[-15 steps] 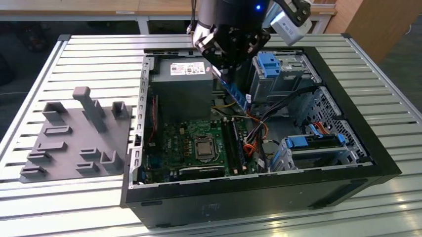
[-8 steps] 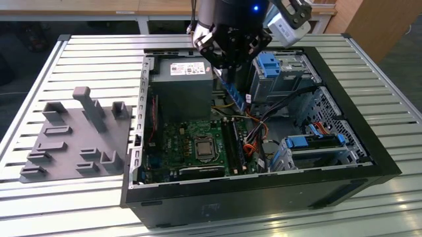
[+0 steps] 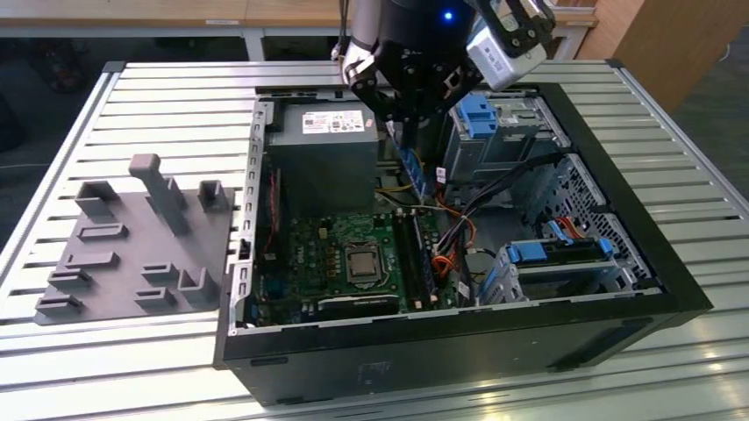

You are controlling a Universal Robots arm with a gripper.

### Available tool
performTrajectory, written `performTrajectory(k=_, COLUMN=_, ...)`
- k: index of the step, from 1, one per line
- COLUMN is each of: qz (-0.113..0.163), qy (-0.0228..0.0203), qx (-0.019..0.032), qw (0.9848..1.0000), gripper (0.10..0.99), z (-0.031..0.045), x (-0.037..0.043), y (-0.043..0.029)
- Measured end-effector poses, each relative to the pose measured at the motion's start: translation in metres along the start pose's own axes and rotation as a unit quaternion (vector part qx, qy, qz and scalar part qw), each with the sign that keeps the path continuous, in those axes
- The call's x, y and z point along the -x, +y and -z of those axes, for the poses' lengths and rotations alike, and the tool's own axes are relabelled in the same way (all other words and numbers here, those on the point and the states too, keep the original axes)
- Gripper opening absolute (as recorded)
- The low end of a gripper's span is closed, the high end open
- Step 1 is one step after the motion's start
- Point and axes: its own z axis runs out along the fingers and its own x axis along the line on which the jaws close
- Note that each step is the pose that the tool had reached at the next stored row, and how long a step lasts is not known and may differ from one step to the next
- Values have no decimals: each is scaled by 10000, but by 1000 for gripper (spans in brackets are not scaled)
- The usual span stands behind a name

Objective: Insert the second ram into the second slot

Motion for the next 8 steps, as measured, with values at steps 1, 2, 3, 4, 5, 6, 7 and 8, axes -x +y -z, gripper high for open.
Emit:
performTrajectory(k=1, qz=-76, qy=-3, qx=0, qw=10000, gripper=114, z=-1, x=0, y=0)
performTrajectory(k=2, qz=-146, qy=-5, qx=1, qw=9999, gripper=114, z=-2, x=0, y=0)
performTrajectory(k=3, qz=-214, qy=-7, qx=1, qw=9998, gripper=114, z=-4, x=0, y=0)
performTrajectory(k=4, qz=-279, qy=-9, qx=1, qw=9996, gripper=114, z=-5, x=0, y=0)
performTrajectory(k=5, qz=-336, qy=-11, qx=1, qw=9994, gripper=114, z=-6, x=0, y=0)
performTrajectory(k=6, qz=-385, qy=-13, qx=1, qw=9993, gripper=114, z=-7, x=0, y=0)
performTrajectory(k=7, qz=-429, qy=-14, qx=1, qw=9991, gripper=114, z=-8, x=0, y=0)
performTrajectory(k=8, qz=-467, qy=-15, qx=1, qw=9989, gripper=114, z=-9, x=0, y=-1)
